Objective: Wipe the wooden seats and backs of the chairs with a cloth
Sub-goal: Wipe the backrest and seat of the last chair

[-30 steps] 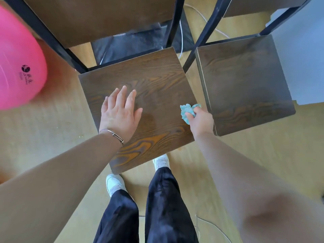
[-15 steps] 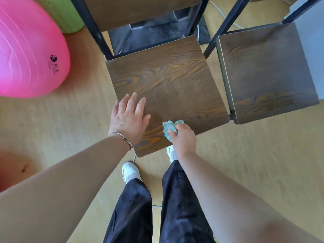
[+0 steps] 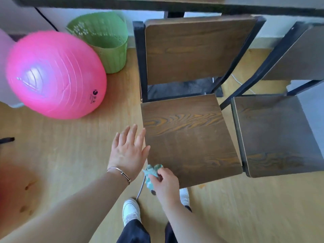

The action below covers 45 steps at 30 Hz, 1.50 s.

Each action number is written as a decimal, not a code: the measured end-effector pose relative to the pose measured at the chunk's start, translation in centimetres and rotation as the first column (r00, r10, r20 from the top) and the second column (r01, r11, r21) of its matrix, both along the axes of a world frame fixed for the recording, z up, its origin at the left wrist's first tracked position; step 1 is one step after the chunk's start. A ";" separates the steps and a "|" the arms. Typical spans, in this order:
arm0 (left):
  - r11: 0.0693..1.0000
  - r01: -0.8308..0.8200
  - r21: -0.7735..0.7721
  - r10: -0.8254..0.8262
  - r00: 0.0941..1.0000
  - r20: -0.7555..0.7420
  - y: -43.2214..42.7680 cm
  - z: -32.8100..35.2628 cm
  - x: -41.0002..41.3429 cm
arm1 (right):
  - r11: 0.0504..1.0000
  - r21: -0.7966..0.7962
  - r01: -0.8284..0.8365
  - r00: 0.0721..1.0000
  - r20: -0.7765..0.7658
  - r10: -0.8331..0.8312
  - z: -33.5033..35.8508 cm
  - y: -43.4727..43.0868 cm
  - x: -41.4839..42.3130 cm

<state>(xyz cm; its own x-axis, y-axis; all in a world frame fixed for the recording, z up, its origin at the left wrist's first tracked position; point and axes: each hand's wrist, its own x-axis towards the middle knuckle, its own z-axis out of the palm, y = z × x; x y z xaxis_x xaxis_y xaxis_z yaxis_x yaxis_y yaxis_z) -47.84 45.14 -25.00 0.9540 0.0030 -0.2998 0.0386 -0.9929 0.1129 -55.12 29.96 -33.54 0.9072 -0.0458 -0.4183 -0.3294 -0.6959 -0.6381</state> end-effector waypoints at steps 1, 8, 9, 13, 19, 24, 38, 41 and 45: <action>1.000 -0.010 -0.001 0.010 1.000 0.018 0.2 0.8 1.1 | 0.998 0.017 0.065 0.995 0.080 -0.066 1.0 -0.3 2.1; 0.991 -0.114 -0.077 0.126 0.977 0.171 -0.8 5.0 8.7 | 0.963 0.153 0.224 0.906 0.333 -0.263 11.5 -2.5 20.6; 0.987 -0.131 -0.090 0.146 0.972 0.184 -1.0 5.4 9.7 | 0.964 0.166 0.209 0.882 0.394 -0.259 13.2 -2.3 22.7; 0.974 -0.191 -0.123 0.214 0.954 0.211 -1.4 6.1 12.3 | 0.975 0.188 0.120 0.746 0.631 -0.213 17.7 -0.3 28.8; 0.969 -0.225 -0.098 0.239 0.955 0.178 -1.6 4.2 13.7 | 0.999 0.031 -0.008 0.652 0.758 -0.018 13.9 1.5 31.2; 0.961 -0.262 -0.091 0.273 0.951 0.148 -1.5 1.6 14.2 | 0.998 0.029 -0.057 0.678 0.735 0.017 9.0 2.0 30.2; 0.949 -0.303 -0.086 0.310 0.946 0.093 -3.8 -1.3 14.8 | 0.991 -0.017 -0.136 0.785 0.608 0.119 5.0 -0.2 30.1; 0.941 -0.324 -0.096 0.331 0.942 0.064 -4.9 -1.5 14.9 | 0.994 -0.050 -0.100 0.791 0.602 0.110 5.0 -3.1 31.1; 0.936 -0.327 -0.129 0.334 0.942 0.037 -6.5 -2.1 15.1 | 0.991 -0.124 -0.051 0.806 0.581 0.114 5.6 -7.6 32.5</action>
<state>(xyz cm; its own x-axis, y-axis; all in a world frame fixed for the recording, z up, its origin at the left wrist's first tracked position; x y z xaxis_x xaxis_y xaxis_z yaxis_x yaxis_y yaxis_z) -32.73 38.62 -27.06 0.9206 0.2889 -0.2627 0.3525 -0.9042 0.2411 -22.61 22.37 -27.97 0.9803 0.0281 0.1957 0.1457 -0.7720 -0.6187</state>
